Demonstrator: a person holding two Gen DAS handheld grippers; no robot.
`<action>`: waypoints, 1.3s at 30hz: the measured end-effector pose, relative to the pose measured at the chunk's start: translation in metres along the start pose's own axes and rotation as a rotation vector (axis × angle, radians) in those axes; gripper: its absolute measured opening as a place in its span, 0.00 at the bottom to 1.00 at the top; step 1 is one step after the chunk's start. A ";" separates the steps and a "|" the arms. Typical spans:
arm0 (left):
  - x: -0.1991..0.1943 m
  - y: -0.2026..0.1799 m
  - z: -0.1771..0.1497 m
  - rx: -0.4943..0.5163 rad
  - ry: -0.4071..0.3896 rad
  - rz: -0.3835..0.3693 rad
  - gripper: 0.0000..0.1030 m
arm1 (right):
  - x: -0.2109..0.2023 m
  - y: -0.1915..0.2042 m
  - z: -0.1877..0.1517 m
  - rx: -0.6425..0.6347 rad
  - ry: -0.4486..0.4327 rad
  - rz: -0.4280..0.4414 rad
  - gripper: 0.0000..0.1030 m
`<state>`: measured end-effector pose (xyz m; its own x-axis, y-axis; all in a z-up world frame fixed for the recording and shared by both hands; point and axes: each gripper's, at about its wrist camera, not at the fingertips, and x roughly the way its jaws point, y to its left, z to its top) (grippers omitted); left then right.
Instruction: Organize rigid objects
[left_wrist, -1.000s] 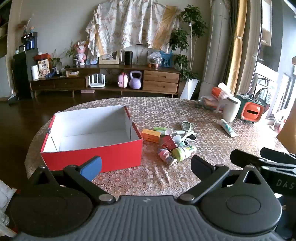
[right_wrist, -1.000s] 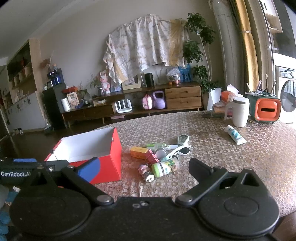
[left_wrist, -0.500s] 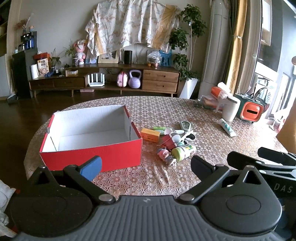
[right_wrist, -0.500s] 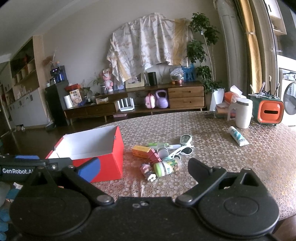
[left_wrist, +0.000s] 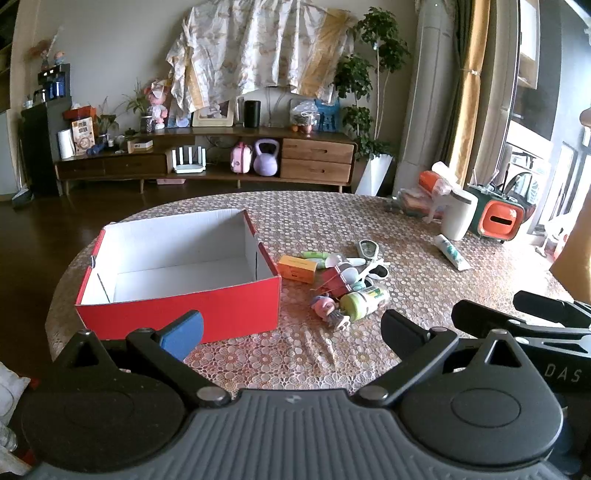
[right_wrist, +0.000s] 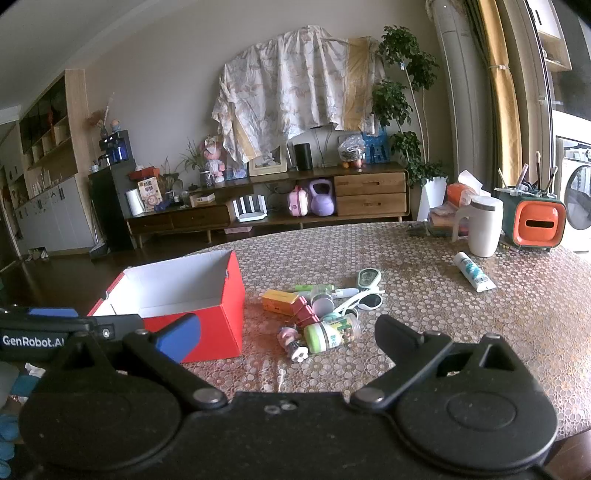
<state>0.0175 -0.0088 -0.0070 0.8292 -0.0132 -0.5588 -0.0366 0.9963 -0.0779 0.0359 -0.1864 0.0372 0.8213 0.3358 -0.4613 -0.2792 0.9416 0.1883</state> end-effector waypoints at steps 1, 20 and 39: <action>0.000 0.001 0.000 -0.001 -0.001 -0.002 1.00 | 0.000 0.000 0.000 0.000 0.000 0.000 0.97; 0.066 -0.019 0.019 0.114 0.032 -0.058 1.00 | 0.036 -0.076 0.023 0.023 0.052 -0.112 0.97; 0.181 -0.081 0.012 0.203 0.123 -0.100 1.00 | 0.129 -0.181 0.030 -0.009 0.163 -0.206 0.95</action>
<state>0.1774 -0.0912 -0.0916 0.7487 -0.1103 -0.6537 0.1653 0.9860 0.0229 0.2075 -0.3143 -0.0306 0.7703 0.1356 -0.6232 -0.1191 0.9905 0.0683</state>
